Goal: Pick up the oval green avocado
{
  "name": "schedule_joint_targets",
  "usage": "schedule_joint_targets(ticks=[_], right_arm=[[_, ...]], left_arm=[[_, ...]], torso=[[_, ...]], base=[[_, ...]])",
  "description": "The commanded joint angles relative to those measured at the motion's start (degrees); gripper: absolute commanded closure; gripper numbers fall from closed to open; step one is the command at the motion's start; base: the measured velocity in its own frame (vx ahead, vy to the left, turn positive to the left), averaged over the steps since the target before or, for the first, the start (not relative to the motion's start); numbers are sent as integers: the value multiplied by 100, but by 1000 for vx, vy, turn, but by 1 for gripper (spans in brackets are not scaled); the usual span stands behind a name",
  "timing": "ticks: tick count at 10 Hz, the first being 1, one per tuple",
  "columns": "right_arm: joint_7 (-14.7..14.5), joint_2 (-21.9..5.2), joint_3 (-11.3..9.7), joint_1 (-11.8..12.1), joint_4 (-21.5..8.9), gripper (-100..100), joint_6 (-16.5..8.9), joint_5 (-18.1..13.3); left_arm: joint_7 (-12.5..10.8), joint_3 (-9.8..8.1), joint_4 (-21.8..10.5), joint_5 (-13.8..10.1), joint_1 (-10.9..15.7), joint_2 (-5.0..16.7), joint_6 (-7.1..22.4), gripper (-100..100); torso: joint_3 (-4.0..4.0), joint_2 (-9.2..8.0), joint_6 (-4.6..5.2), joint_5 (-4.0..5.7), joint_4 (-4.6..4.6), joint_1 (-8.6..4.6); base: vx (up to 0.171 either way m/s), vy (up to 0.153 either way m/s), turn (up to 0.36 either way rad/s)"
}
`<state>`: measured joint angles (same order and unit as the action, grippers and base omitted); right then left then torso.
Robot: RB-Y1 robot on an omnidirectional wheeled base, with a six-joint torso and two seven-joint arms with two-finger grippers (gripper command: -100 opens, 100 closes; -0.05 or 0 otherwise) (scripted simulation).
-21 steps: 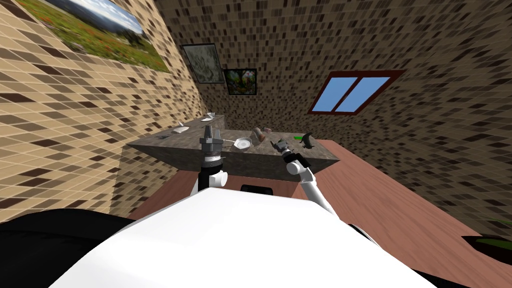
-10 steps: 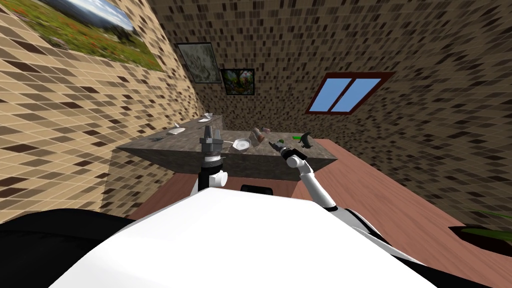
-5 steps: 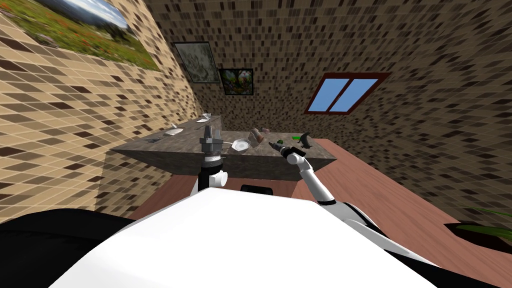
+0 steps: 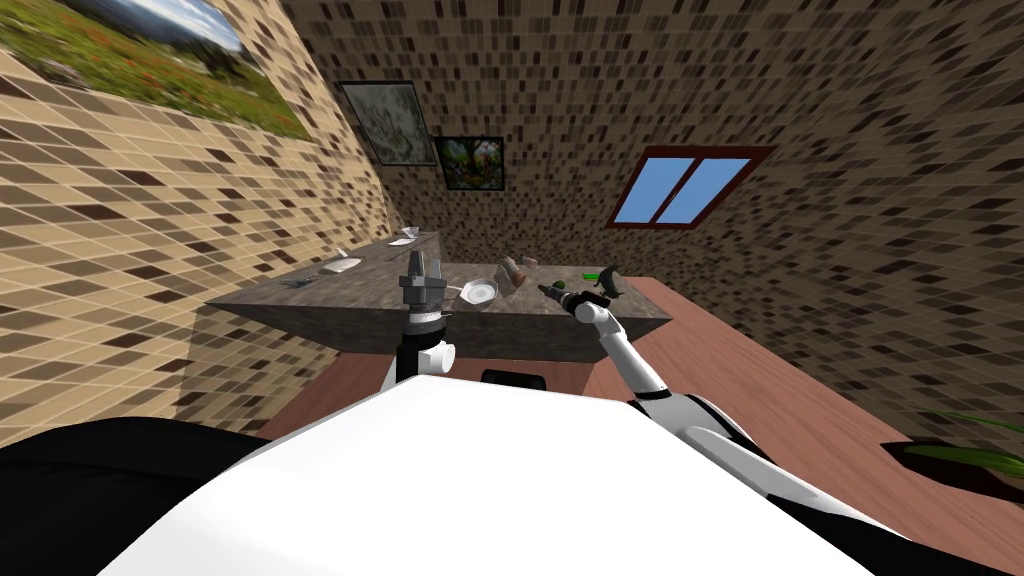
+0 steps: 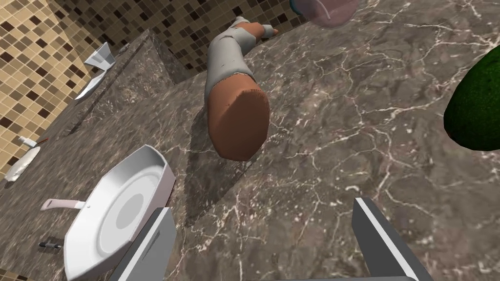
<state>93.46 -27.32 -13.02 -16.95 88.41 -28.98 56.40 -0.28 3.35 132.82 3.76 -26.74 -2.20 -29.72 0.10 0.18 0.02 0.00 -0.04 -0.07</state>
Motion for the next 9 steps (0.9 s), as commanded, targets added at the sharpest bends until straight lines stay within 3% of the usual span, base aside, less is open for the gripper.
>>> schedule_joint_targets(ticks=[1, 2, 3, 5, 6, 9], right_arm=[[286, -45, 0, -199, -286, -100, -268, 142], [461, -45, 0, -199, -287, -100, -268, 142], [635, -84, 8, -355, -504, -100, -492, 257], [813, -84, 8, -355, -518, -100, -492, 257], [1044, -116, 18, -500, -740, -100, -706, 360], [1432, -142, 30, -634, -953, -100, -907, 452]], left_arm=[[0, 0, 0, 0, 0, 0, 0, 0], [0, 0, 0, 0, 0, 0, 0, 0], [0, 0, 0, 0, 0, 0, 0, 0], [0, 0, 0, 0, 0, 0, 0, 0], [0, 0, 0, 0, 0, 0, 0, 0], [0, 0, 0, 0, 0, 0, 0, 0]], torso=[[0, 0, 0, 0, 0, 0], [2, 4, 0, 0, 0, -1], [2, 4, 0, 0, -1, -1], [4, 7, 0, 2, -2, -9], [0, -1, 0, 1, 0, -3], [6, 11, 1, 2, -2, -10]], base=[[44, -11, -29], [47, -14, -18], [53, -32, -32], [38, -24, -6], [42, -15, -31], [58, -29, -18]])
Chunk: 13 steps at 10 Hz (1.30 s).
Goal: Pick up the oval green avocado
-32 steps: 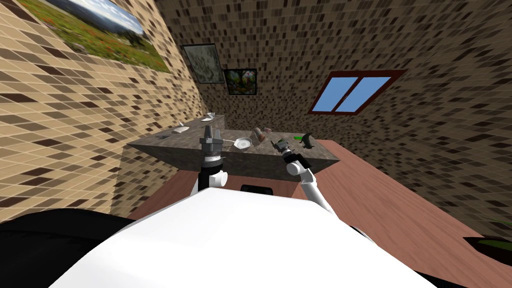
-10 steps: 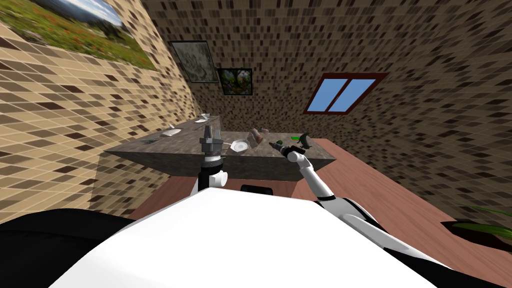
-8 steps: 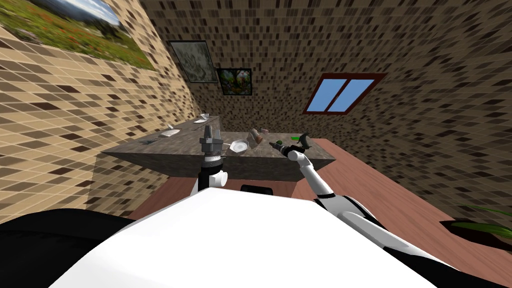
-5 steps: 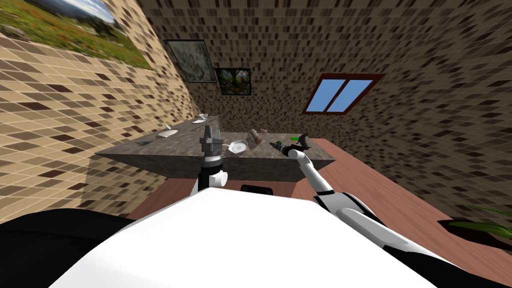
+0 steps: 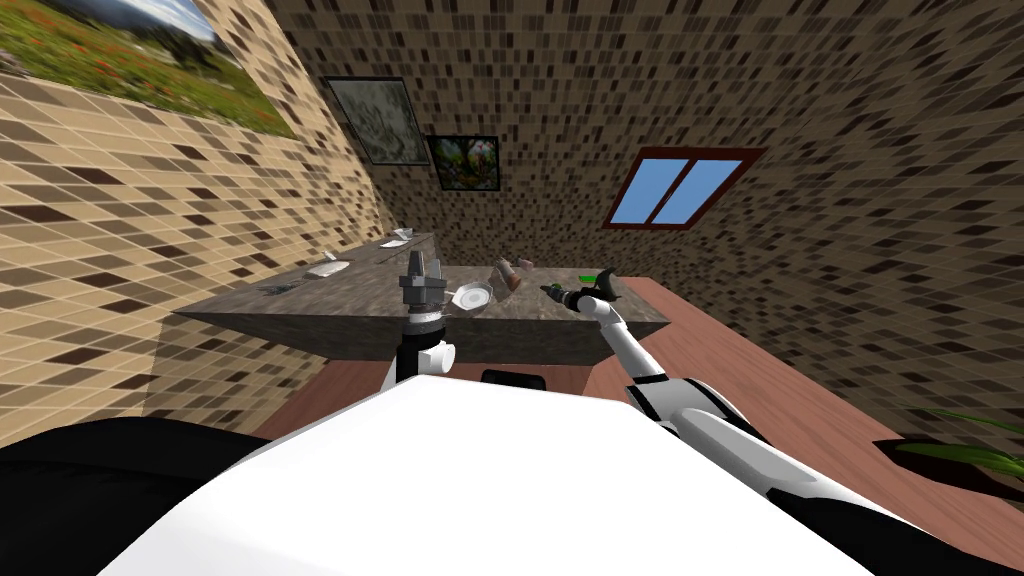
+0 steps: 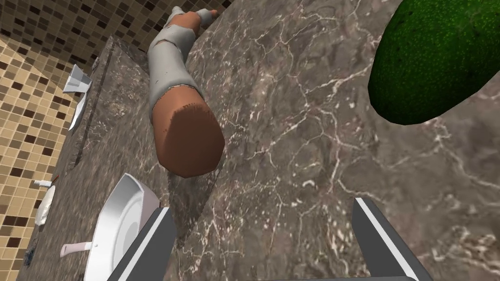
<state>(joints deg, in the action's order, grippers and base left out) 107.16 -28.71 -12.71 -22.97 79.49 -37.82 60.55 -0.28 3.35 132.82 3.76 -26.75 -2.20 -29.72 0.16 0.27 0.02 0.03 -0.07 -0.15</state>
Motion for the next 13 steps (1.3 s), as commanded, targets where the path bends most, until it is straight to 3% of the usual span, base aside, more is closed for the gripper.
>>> schedule_joint_targets(ticks=[1, 4, 6, 7, 11, 13], right_arm=[[286, -24, 13, -152, -264, -100, -211, 118], [593, -40, 26, -258, -454, -100, -383, 188], [961, -60, 51, -424, -790, -100, -676, 294], [1016, -60, 51, -424, -790, -100, -676, 294], [1522, -50, 48, -523, -1279, -100, -1048, 385], [1542, -77, 57, -486, -1183, -100, -1052, 373]], left_arm=[[0, 0, 0, 0, 0, 0, 0, 0], [0, 0, 0, 0, 0, 0, 0, 0], [0, 0, 0, 0, 0, 0, 0, 0], [0, 0, 0, 0, 0, 0, 0, 0], [0, 0, 0, 0, 0, 0, 0, 0], [0, 0, 0, 0, 0, 0, 0, 0]], torso=[[0, 0, 0, 0, 0, 0], [-1, -1, 1, 0, 1, 0], [0, 1, 0, -1, 0, 1], [4, 8, 1, 0, -1, -3], [4, 7, 1, 1, -2, -3], [6, 10, 0, 1, -3, 0]], base=[[62, -44, -24], [53, -29, -12], [77, -35, -16], [68, -30, -8], [85, -37, -4], [56, -18, 3]])
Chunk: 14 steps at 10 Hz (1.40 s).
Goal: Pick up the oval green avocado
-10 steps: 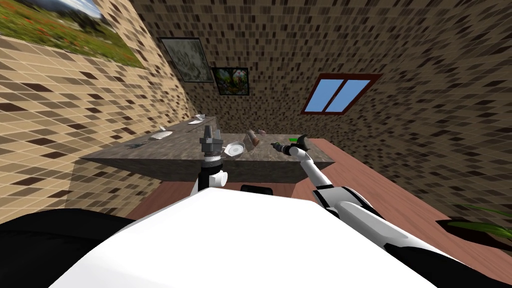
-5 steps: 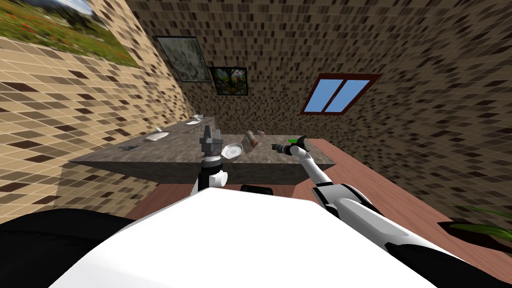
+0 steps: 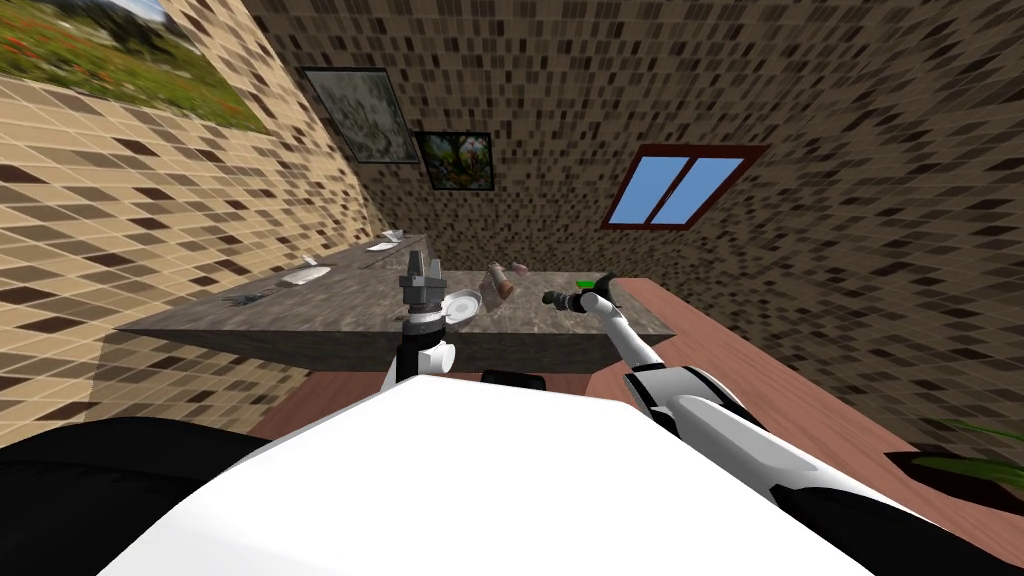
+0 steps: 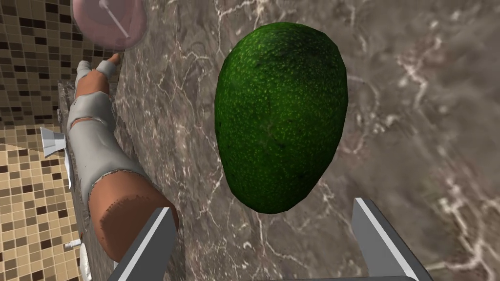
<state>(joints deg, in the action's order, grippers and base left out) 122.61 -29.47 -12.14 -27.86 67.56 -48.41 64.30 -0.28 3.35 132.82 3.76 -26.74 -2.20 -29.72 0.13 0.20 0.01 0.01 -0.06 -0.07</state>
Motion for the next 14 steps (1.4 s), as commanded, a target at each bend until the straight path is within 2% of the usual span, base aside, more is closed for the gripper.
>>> schedule_joint_targets(ticks=[1, 2, 7, 8, 9, 13, 14], right_arm=[[0, 0, 0, 0, 0, 0, 0, 0], [78, 41, 55, -47, -189, -100, 144, -109], [261, 137, 184, -159, -634, -100, 478, -364], [227, 123, 161, -144, -563, -100, 415, -326], [242, 127, 164, -146, -571, 100, 432, -335], [240, 126, 162, -142, -572, 100, 430, -334], [240, 126, 162, -141, -573, 0, 429, -335]], left_arm=[[0, 0, 0, 0, 0, 0, 0, 0], [0, 0, 0, 0, 0, 0, 0, 0], [0, 0, -1, 0, 1, 0, 0, 0], [0, 0, -1, 0, 1, 0, 0, 0], [0, 0, 0, 0, 0, 0, 0, 0], [0, 0, 0, 0, 0, 0, 0, 0], [0, 0, 0, 0, 0, 0, 0, 0]], torso=[[0, 0, 0, 0, 0, 0], [-7, -11, 0, -1, 3, 3], [-21, -34, -1, 2, 9, -12], [-20, -33, -2, 2, 8, -8], [-17, -27, 3, 0, 7, -4], [-13, -19, 2, -3, 8, 5], [-14, -20, 2, -3, 9, 6]], base=[[7, -2, 0], [-31, -36, 286], [-49, -51, 204], [-19, -19, 50], [-6, -4, -20], [0, 0, 0], [0, 0, 0]])
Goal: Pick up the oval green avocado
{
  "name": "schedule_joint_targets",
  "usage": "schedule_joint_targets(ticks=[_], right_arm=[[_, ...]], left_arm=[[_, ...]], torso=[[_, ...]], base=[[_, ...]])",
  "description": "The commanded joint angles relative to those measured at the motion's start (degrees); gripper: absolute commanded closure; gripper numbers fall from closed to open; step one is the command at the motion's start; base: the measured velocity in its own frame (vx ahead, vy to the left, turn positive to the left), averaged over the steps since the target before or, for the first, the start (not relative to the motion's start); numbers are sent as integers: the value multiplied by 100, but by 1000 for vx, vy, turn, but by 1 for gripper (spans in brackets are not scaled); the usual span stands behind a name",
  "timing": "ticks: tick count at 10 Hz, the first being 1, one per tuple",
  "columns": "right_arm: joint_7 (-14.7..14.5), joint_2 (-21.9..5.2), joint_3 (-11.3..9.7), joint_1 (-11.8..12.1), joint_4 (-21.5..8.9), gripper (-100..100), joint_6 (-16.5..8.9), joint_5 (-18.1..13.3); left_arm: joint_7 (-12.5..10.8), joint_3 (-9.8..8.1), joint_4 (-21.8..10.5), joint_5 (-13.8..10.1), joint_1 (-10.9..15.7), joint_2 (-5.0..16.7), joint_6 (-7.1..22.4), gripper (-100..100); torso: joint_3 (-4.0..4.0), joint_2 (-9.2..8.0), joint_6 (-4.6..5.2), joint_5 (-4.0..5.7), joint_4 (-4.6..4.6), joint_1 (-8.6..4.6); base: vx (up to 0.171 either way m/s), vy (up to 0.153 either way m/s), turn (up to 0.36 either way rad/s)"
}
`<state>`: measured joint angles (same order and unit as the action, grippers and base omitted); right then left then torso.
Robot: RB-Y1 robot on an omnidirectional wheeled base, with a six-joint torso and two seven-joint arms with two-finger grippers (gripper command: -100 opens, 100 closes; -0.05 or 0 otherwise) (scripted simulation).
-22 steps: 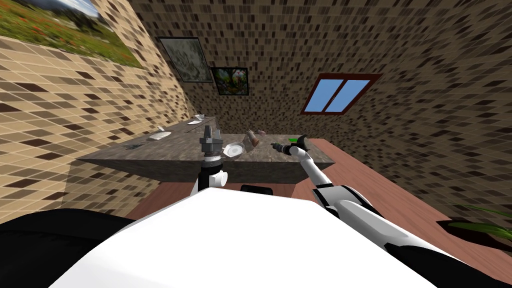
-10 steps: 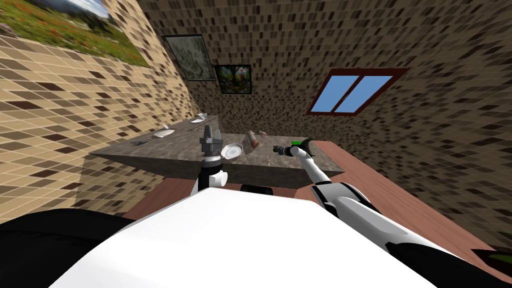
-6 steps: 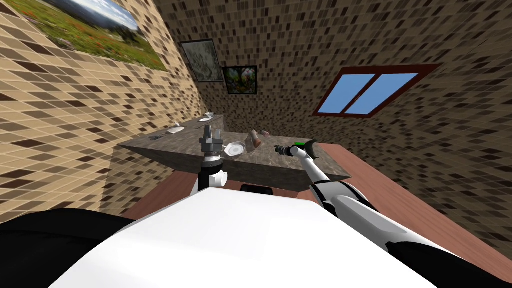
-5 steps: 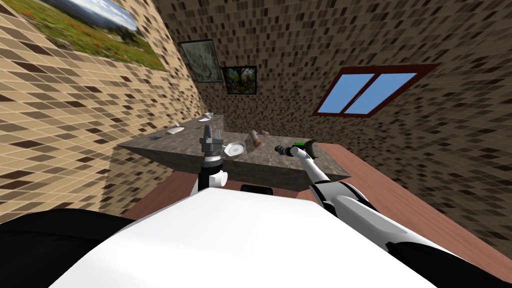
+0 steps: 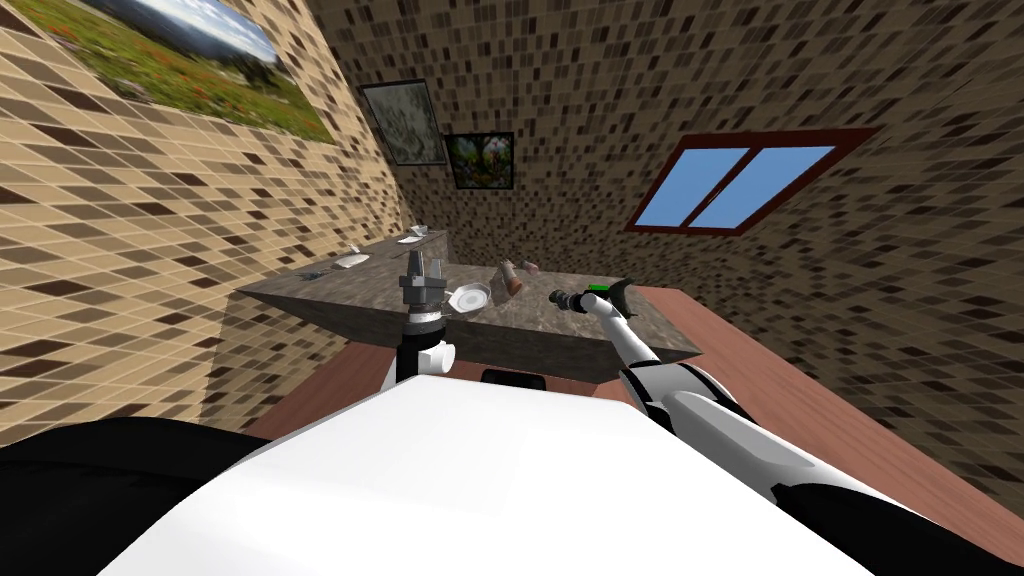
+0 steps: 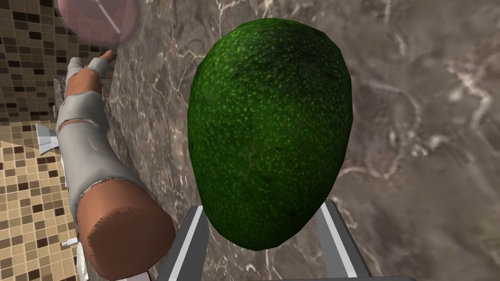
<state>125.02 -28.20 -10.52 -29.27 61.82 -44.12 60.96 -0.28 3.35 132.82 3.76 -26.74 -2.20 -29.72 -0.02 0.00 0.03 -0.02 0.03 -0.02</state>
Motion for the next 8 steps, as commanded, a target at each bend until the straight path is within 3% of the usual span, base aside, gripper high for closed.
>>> schedule_joint_targets(ticks=[1, 6, 7, 8], right_arm=[[-31, -17, -14, 14, 67, 100, -46, 44], [-241, -127, -161, 141, 575, 100, -428, 334], [-212, -119, -135, 137, 512, 100, -366, 302], [-218, -125, -137, 146, 530, 0, -387, 308]], left_arm=[[0, 0, 0, 0, 0, 0, 0, 0], [0, 0, 0, 0, -1, 0, 0, 0], [0, 0, 0, 0, -1, 0, 0, 0], [0, 0, 0, 0, 0, 0, 0, 0]], torso=[[0, 0, 0, 0, 0, 0], [4, 11, -1, -5, 2, 17], [1, 6, 4, -6, 3, 19], [-1, 2, -5, -5, 4, 13]], base=[[19, 18, -176], [47, 50, -223], [17, 31, -60], [0, 0, 0]])
